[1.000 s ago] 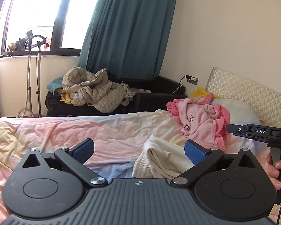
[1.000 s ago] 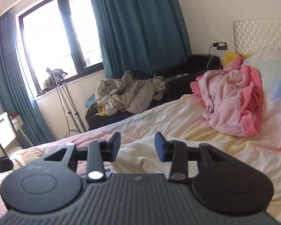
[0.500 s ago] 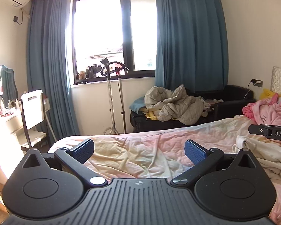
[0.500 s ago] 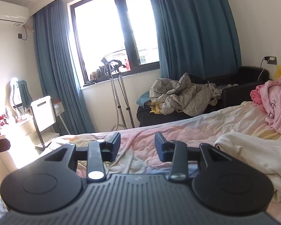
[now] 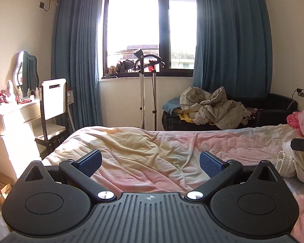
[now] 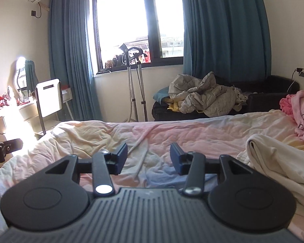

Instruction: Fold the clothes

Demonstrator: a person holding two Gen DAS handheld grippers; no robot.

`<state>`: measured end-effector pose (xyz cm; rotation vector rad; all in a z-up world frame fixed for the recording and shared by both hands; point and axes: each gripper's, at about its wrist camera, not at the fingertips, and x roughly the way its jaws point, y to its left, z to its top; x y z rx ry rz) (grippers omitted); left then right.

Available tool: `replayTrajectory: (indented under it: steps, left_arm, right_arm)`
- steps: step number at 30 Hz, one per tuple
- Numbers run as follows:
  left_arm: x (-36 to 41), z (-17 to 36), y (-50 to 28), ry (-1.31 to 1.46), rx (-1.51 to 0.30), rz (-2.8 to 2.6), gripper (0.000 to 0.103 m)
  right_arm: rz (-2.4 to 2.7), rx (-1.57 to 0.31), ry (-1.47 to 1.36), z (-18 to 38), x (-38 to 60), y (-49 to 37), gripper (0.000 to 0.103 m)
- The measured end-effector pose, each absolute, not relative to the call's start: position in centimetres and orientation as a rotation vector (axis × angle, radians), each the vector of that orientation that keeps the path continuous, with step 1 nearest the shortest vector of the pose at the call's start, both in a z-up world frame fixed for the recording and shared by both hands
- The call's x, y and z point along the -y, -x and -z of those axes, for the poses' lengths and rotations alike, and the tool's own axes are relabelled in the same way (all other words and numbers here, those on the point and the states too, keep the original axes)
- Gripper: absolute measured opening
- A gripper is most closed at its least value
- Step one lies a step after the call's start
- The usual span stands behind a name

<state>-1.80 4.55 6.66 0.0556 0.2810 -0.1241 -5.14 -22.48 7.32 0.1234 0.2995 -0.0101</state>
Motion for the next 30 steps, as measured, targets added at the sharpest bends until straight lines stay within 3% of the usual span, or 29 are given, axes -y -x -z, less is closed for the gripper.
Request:
replayTrajectory:
  steps: [12, 17, 22, 30]
  left_arm:
    - [-4.1, -2.0, 0.8, -0.037, -0.337, 0.149, 0.103]
    - [-4.4, -1.7, 0.7, -0.024, -0.342, 0.145, 0.103]
    - [-4.8, -1.9, 0.7, 0.006, -0.348, 0.142, 0.103]
    - [-5.1, -2.2, 0.9, -0.002, -0.353, 0.143, 0.103]
  right_arm:
    - [0.024, -0.318, -0.077, -2.1, 22.7, 3.6, 0.051]
    - [0.029, -0.328, -0.102, -1.4, 22.8, 2.9, 0.058]
    - [0.032, -0.327, -0.097, -1.1, 22.6, 2.8, 0.074]
    - [0.021, -0.301, -0.073, -1.1, 21.9, 3.4, 0.087]
